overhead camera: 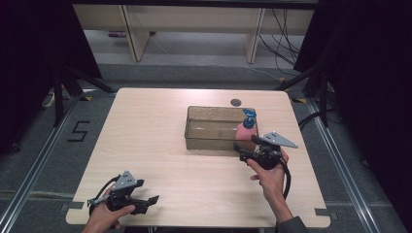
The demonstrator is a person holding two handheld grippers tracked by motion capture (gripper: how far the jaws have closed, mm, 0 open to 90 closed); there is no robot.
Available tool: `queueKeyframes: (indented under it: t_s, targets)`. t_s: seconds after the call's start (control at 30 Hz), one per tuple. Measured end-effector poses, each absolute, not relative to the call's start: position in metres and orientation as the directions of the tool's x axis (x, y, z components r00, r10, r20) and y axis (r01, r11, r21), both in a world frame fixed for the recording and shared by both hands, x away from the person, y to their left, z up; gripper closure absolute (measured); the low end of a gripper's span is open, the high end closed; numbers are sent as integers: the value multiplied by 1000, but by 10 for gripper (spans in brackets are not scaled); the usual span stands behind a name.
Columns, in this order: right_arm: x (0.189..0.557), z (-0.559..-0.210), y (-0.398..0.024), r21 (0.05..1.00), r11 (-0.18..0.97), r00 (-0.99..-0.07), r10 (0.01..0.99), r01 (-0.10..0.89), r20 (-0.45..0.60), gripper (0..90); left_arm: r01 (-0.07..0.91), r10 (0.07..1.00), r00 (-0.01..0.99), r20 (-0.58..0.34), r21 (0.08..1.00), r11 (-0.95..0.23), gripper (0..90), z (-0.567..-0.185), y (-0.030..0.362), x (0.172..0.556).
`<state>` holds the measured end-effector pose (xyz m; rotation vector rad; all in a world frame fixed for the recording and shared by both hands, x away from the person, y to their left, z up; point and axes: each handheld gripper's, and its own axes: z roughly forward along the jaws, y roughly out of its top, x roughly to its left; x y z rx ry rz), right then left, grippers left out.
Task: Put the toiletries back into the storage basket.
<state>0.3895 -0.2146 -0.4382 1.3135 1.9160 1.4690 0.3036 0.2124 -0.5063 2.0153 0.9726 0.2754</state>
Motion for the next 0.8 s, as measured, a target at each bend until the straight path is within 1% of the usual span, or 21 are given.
queueKeyframes:
  t_s: [0.03,0.07,0.1,0.13,0.17,0.23,0.27,0.3,0.33,0.37,0.4,0.43,0.47,0.53,0.57,0.63,0.7,0.77,0.8]
  targets:
    - [389,-438,-214,898,16,-479,850,441,220,213,533,722,672,-163,784,-320,152,-507,212,304]
    - [390,-437,-215,901,44,-496,846,431,196,213,533,719,675,-165,783,-321,152,-506,213,304]
    - [389,-437,-215,901,42,-497,845,431,199,214,529,712,687,-146,772,-352,152,-505,216,304]
    - [389,-438,-214,908,33,-499,843,417,199,214,529,719,677,-157,784,-326,152,-507,215,304]
    - [389,-437,-214,913,52,-503,846,405,175,215,531,721,674,-163,785,-319,152,-507,215,304]
    - [387,-436,-213,905,56,-502,845,422,182,214,534,719,676,-163,781,-325,152,-506,215,304]
    - [387,-436,-213,910,56,-506,844,411,177,213,525,713,686,-145,777,-348,152,-505,216,304]
    - [387,-437,-212,907,65,-502,848,415,169,212,528,716,680,-158,783,-329,152,-505,214,304]
    - [387,-437,-211,914,62,-517,839,401,169,212,525,714,682,-158,786,-327,152,-506,213,303]
    - [386,-437,-210,914,60,-517,839,402,171,212,522,707,692,-146,778,-350,152,-505,214,303]
    - [383,-437,-209,904,42,-506,839,426,200,213,518,709,691,-140,780,-351,152,-506,214,303]
    - [381,-436,-207,896,25,-498,838,443,223,213,524,712,684,-158,785,-329,152,-507,214,302]
    - [382,-437,-207,905,44,-504,841,422,195,213,527,711,688,-146,775,-350,152,-507,216,303]
    - [382,-438,-207,910,62,-517,837,410,176,213,533,723,673,-155,780,-329,152,-507,217,302]
    - [381,-438,-206,911,60,-521,835,408,178,213,528,722,676,-145,779,-338,152,-506,219,303]
    - [380,-438,-204,908,57,-528,827,416,190,213,527,723,671,-163,791,-312,152,-506,216,302]
    - [378,-438,-202,907,70,-534,826,416,182,213,527,715,683,-149,778,-341,152,-506,217,302]
    - [377,-439,-200,908,63,-533,826,414,186,213,526,721,677,-146,781,-337,152,-507,216,302]
    - [376,-439,-199,900,72,-535,823,429,189,213,525,719,679,-148,782,-335,152,-507,216,302]
